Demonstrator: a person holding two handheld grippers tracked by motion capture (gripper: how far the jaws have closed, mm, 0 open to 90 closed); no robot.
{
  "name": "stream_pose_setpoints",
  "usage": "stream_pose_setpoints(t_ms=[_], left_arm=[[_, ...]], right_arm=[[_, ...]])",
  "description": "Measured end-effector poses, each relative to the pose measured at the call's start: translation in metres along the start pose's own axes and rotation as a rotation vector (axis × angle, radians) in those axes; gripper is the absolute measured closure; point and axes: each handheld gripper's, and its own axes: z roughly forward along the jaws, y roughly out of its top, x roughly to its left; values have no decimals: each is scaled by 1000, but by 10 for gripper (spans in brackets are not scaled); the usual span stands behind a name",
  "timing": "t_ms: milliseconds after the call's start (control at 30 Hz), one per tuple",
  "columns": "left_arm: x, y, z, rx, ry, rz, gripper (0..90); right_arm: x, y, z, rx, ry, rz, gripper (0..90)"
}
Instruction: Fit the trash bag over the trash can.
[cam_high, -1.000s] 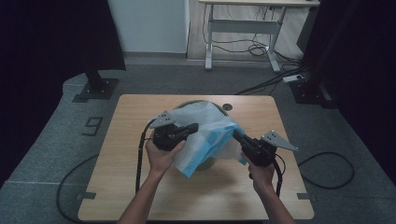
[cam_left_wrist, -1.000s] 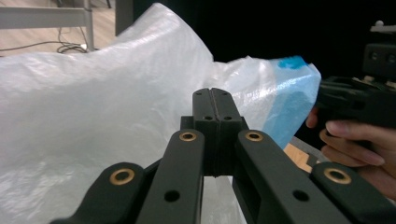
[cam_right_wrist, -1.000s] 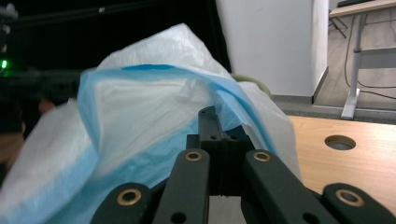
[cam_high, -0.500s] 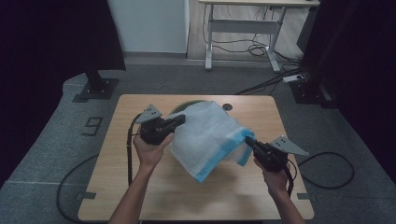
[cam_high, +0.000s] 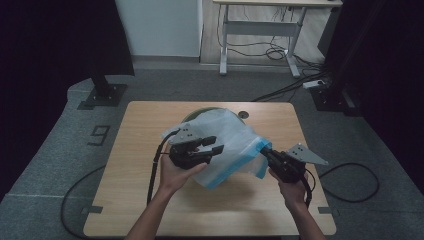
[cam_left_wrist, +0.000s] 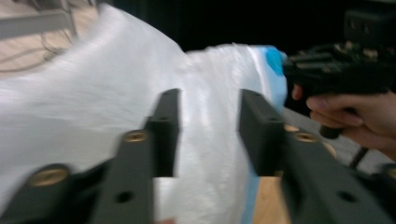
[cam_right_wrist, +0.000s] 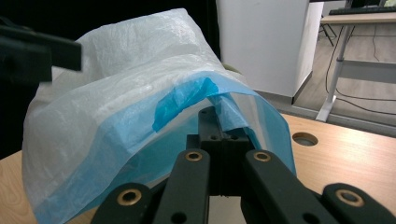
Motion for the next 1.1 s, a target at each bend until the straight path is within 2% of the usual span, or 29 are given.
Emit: stream_pose_setpoints(t_ms=[100, 233, 300, 367, 467, 533, 667, 767, 800, 867, 933, 1100], left_arm=[[-3, -1, 10, 41, -22, 4, 420], [-7, -2, 23, 103, -20, 6, 410], [-8, -3, 27, 129, 0, 10, 531], [-7, -2, 28, 128, -30, 5, 736], [-3, 1, 25, 97, -49, -12, 896], [1, 4, 23, 78, -64, -29, 898], [16, 12, 13, 13, -45, -63, 900], [30, 16, -1, -43, 4, -86, 900], [30, 16, -1, -43, 4, -86, 900], [40, 16, -12, -69, 60, -95, 900], [46, 15, -19, -75, 102, -88, 900], [62, 15, -40, -121, 134, -122, 900]], right_arm=[[-1, 0, 0, -1, 1, 14, 886], [-1, 1, 0, -7, 4, 29, 886], [-1, 2, 0, -12, 5, 28, 887], [0, 2, -1, -15, 6, 27, 887], [1, 2, -2, -14, 7, 17, 887], [1, 1, -2, -12, 3, 11, 886], [-3, -3, 0, -2, -10, 12, 887], [-8, -5, 3, 5, -18, 21, 887], [-9, -6, 3, 6, -20, 26, 887], [-11, -7, 6, 10, -25, 22, 887], [-12, -5, 11, 33, -38, -17, 887], [-17, 8, 17, 28, -60, -36, 887]])
